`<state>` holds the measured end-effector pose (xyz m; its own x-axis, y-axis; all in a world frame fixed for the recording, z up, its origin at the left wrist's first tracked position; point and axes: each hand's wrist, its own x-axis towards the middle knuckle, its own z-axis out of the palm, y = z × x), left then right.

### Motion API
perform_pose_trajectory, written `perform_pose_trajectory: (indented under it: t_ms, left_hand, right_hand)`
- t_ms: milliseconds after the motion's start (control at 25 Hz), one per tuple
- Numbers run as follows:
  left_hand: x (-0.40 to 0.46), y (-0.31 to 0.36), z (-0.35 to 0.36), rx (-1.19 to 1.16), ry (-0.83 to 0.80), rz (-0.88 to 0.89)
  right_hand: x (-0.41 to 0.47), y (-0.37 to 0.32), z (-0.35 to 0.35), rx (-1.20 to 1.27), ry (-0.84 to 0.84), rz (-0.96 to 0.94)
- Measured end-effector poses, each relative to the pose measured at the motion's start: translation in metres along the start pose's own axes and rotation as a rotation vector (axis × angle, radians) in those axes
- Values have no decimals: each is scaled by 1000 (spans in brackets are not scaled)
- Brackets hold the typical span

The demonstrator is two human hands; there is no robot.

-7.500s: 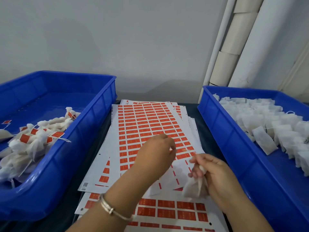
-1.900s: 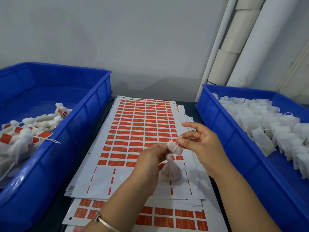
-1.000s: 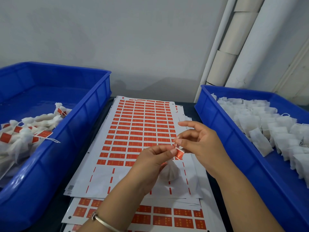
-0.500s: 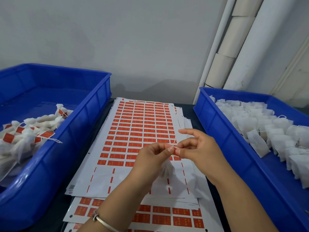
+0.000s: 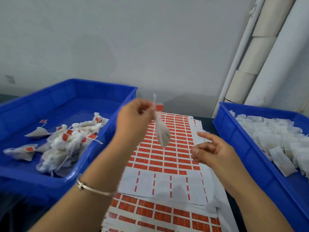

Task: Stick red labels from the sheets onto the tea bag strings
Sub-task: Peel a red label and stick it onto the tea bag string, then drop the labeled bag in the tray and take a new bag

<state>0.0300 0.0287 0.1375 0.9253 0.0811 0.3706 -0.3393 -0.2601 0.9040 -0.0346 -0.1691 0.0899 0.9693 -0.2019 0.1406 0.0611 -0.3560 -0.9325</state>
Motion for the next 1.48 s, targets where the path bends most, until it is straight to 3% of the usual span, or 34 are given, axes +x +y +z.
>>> perform_pose_trajectory:
  t_ms: [120,200,280,400,560,680,760,880,1000,1120,1240,1360,1480]
  left_hand:
    - [37,5,-53,122,271,111]
    - [58,-5,-80,322,340,92]
    - [72,-23,-98,582,278,11]
    - [70,-48,-87,869,32,-94]
    - [56,-82,-57,1125,-22,-96]
    - [62,-104,-62,1051,-182,-251]
    - [60,-107,-62,1049,-92,-235]
    - [32,-78,-36,1060,78,-19]
    - [-10,-43,12,985,-177,109]
    - [-45,-47,57,967,-457,131]
    - [-60,-64,79,929,-555,124]
    - [-65,-75,90,867,-601,143]
    - [-67,-85,91,800,-626,156]
  right_hand:
    - [-5,0,-2,-7,-25,27]
    - [-7,1,-6,-29,-30,51]
    - [-9,-2,-13,-74,-40,71]
    - [-20,-10,-36,-152,-29,77]
    - [-42,-18,-87,-264,-17,77]
    - [-40,-10,-140,-322,118,171]
    - [-22,4,-178,-373,228,268]
    - [23,47,-221,-588,300,439]
    - [59,99,-238,-1004,139,530]
    - [80,137,-241,-1066,72,562]
    - [92,164,-238,-935,134,652]
    - [103,177,-242,-947,237,656]
    - [109,168,-244,-972,230,650]
